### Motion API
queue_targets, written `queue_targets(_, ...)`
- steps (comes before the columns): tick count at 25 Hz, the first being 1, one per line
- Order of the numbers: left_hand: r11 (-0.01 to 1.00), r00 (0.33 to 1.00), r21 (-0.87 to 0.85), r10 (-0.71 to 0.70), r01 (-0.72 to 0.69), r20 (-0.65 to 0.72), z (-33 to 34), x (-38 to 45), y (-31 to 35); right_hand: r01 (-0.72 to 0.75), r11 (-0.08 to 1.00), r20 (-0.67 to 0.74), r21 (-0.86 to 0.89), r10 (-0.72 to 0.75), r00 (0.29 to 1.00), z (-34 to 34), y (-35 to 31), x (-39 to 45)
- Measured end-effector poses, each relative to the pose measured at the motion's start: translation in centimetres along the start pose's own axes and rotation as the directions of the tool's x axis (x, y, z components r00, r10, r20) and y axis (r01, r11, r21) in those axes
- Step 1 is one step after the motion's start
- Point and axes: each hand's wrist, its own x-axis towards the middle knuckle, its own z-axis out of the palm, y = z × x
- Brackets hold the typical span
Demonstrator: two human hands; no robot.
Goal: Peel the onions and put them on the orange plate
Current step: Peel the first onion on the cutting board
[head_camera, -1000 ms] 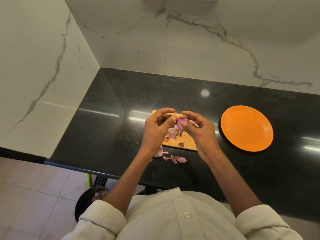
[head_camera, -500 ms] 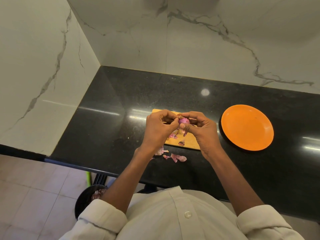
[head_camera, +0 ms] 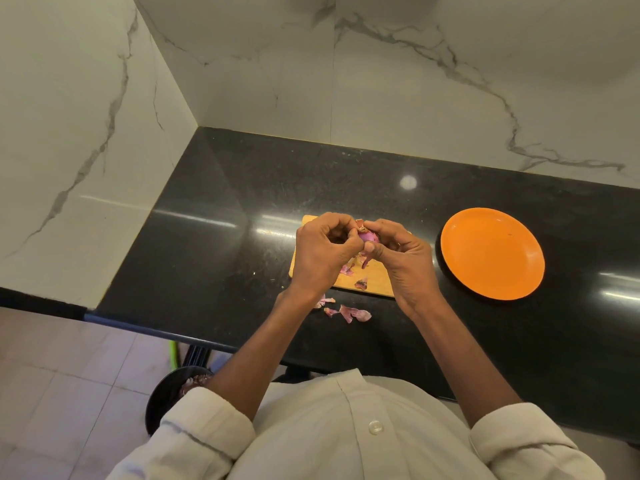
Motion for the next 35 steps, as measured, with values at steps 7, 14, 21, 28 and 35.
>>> queue_targets(7, 0.988, 0.999, -0.148, -0.050, 0.051, 0.014, -1.1, -0.1, -0.2, -0.029, 0.995, -0.021, 0.090, 0.031, 0.999, 0.5, -1.0, 0.0)
queue_targets(14, 0.994, 0.994, -0.078, -0.070, 0.076, 0.084, -1.8, 0.2, 0.6, -0.027, 1.000, -0.003, -0.015, 0.027, 1.000, -0.1, -0.9, 0.1)
queue_targets(21, 0.998, 0.995, 0.050, -0.041, 0.036, 0.096, -2.1, 0.5, 1.6, -0.007, 0.996, 0.067, -0.088, 0.013, 0.998, -0.1, -1.4, 0.4)
queue_targets(28, 0.995, 0.987, -0.046, -0.077, 0.084, 0.139, -3.0, 0.3, 1.4, -0.013, 0.995, 0.012, -0.098, 0.015, 1.000, 0.3, -2.3, 0.5)
queue_targets(35, 0.996, 0.993, 0.011, -0.089, 0.088, 0.082, -2.2, 0.2, 1.9, -0.007, 0.984, 0.002, -0.178, 0.008, 1.000, 0.6, -2.2, 0.8)
